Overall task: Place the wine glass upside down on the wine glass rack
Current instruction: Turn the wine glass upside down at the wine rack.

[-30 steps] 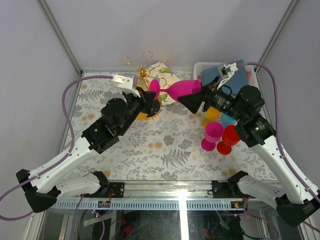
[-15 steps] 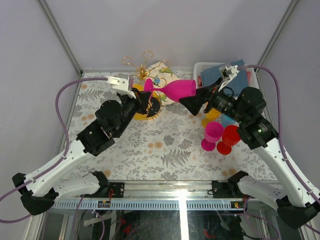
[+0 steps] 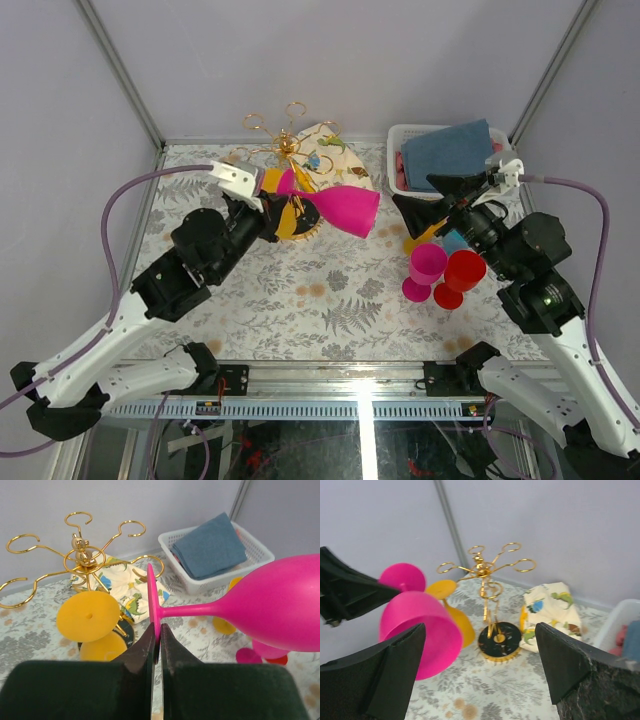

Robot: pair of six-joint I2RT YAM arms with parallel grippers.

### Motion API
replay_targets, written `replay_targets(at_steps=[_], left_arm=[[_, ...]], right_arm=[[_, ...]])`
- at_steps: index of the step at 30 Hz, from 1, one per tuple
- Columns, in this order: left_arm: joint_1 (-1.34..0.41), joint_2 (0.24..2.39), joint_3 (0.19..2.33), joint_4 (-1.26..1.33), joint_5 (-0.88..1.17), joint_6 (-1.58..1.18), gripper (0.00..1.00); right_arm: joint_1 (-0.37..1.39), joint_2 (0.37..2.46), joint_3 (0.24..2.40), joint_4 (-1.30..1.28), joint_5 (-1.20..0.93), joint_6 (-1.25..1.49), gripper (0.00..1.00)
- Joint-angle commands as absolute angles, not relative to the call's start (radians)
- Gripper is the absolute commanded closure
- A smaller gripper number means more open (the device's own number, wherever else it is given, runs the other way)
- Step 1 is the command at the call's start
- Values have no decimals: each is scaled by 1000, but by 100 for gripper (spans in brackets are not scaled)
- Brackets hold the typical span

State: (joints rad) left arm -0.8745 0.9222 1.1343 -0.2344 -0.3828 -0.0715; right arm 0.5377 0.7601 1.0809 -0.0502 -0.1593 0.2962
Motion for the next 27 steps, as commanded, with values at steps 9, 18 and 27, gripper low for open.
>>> replay_targets(at_steps=[9,18,27], left_arm=[[-874,827,1124,-454,-155,189,100],[-877,825,1143,-566,75,322,100],[-876,874,1167,-626,227,364,100]], right_arm=[[544,774,1039,1,-235,51,9],[544,974,1156,-80,-754,-1,21],[656,1032,1131,-9,-820,-105,21]])
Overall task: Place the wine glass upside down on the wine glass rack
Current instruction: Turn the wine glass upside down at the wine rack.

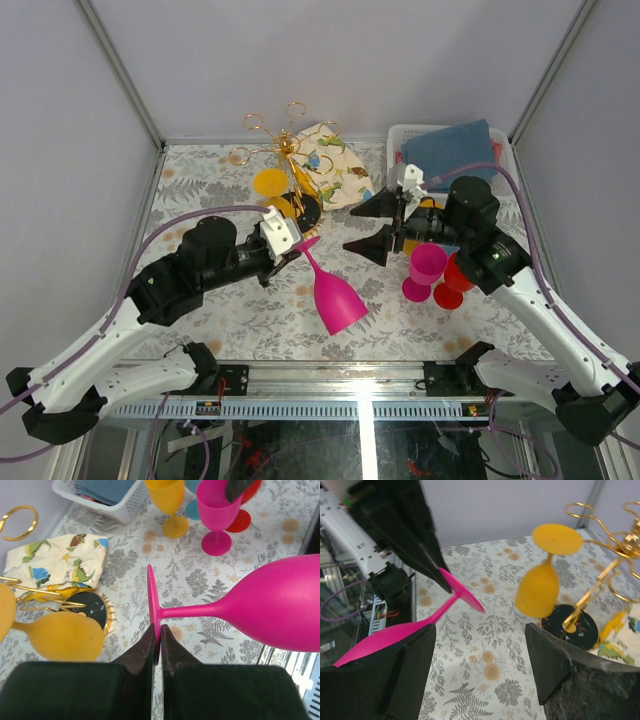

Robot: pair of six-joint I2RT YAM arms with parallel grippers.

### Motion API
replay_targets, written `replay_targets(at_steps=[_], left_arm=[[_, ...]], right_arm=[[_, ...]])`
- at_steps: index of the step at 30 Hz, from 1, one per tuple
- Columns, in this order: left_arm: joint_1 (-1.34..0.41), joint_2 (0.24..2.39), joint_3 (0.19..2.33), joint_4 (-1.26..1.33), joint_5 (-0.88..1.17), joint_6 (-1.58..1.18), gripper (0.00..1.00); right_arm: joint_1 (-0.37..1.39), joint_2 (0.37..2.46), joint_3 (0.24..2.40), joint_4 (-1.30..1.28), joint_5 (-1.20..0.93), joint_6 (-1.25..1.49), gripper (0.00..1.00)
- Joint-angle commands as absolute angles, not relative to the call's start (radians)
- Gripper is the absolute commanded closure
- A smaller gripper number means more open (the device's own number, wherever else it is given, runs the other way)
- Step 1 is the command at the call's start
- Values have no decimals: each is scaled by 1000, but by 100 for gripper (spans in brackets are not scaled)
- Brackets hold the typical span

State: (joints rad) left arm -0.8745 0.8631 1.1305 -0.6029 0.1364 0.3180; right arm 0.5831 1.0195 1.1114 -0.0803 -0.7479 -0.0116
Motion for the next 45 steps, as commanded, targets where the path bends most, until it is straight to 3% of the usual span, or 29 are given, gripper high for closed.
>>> replay_targets(at_steps=[1,23,40,45], left_arm=[[-876,878,1168,-628,232,367,100],[-876,924,1186,-655,299,400,100],[-876,925,1172,-645,285,407,100],[-876,919,1166,-643,280,406,100]], right_arm=[[676,1042,1134,-15,-814,-134,21],[771,1235,1229,-149,-901,-347,31],[776,1273,1266,-204,-953,-374,46],[775,1274,1269,-204,-958,-374,55]])
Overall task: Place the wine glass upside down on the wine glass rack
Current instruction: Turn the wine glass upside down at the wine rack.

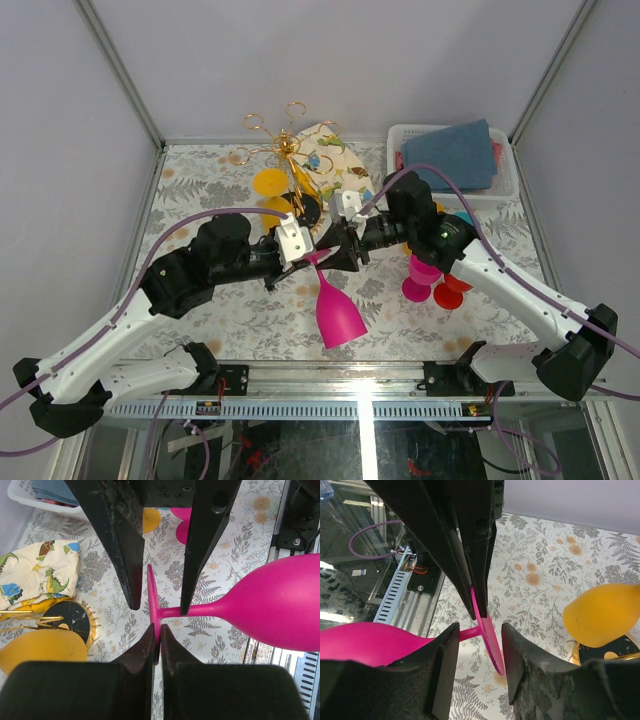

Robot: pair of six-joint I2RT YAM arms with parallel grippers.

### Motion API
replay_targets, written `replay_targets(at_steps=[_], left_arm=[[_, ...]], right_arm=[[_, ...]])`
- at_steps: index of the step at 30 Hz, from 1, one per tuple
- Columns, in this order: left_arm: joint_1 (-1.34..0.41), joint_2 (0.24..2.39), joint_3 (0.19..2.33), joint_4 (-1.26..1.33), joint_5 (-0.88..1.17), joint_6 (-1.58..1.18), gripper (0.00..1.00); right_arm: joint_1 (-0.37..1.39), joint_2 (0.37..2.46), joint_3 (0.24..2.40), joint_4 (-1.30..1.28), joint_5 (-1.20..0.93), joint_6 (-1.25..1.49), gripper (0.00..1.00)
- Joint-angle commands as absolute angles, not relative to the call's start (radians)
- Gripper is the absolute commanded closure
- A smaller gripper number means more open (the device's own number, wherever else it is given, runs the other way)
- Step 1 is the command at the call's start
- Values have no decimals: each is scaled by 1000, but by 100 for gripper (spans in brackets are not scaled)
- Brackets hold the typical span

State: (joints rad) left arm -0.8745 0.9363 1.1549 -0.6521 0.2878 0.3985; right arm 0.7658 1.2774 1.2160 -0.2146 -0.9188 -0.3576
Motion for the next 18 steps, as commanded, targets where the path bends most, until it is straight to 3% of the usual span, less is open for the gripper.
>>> replay_targets(at_steps=[1,13,18], left_arm=[[-876,918,1167,-642,280,405,100],[-876,906,1160,-632,308,402,100],[-876,896,1160,-621,303,390,95]], right_arm=[[775,1277,1271,-207,-962,-375,57],[778,1298,1310,-260,-980,-397,83],[779,1279,1302,-275,-962,-414,100]])
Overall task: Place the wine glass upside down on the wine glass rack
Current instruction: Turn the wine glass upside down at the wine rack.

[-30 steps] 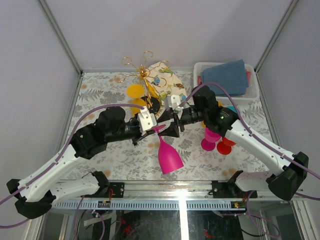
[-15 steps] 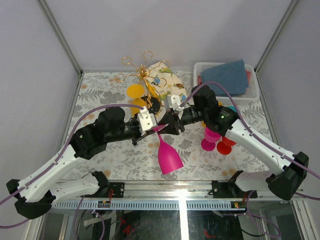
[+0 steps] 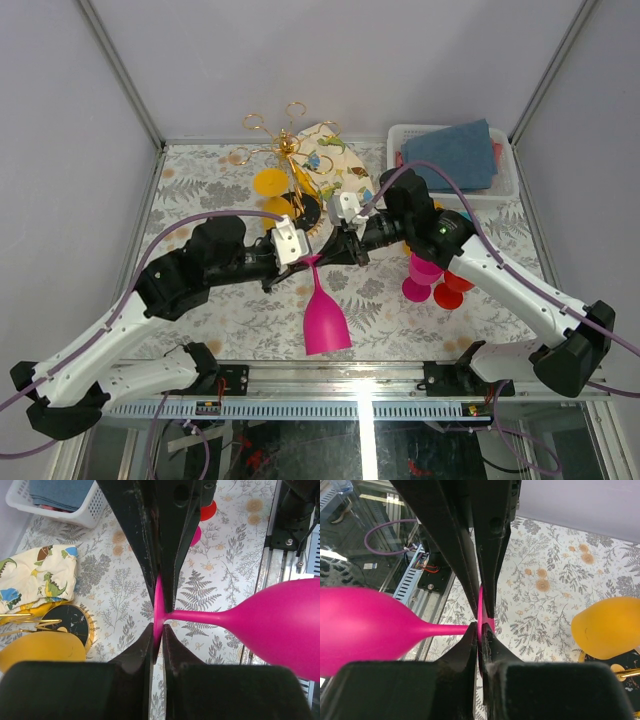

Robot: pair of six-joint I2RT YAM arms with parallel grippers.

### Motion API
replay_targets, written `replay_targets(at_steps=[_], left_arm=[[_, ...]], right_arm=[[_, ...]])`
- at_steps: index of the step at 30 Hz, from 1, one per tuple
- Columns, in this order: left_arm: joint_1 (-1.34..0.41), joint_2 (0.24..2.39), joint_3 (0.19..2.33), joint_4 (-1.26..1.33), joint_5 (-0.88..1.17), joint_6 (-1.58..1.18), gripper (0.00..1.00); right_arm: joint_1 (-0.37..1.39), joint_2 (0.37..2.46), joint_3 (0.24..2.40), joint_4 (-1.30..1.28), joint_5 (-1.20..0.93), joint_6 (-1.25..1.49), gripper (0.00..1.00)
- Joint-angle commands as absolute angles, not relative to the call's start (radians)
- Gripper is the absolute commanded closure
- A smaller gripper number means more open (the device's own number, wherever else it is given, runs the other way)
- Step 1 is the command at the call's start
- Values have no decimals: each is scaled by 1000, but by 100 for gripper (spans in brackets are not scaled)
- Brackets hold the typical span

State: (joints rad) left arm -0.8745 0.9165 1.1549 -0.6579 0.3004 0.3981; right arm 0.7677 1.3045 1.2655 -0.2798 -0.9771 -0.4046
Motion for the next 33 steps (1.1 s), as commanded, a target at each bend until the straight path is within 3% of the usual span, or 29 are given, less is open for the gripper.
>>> replay_targets(at_steps=[1,13,19,21,25,33], left_arm=[[-876,893,1161,-617,303,388,93],[-877,806,1146,-515,177,251,49],[-876,754,1108,-410,133,88,36],[-876,747,1095,-377,132,15,24],[-876,746,1064,-329,127,-71,20],[-877,751,1018,-282,78,-144,21]], right_arm=[[779,1274,1298,-276,-952,-418,100],[779,1184,1215,-206,-718,-455,100],[789,1123,1091,6,-638,-440,98],[803,1088,1027,107,-597,-449,99],[850,1029,926,251,-508,-525,100],[934,960,820,441,-333,-662,100]])
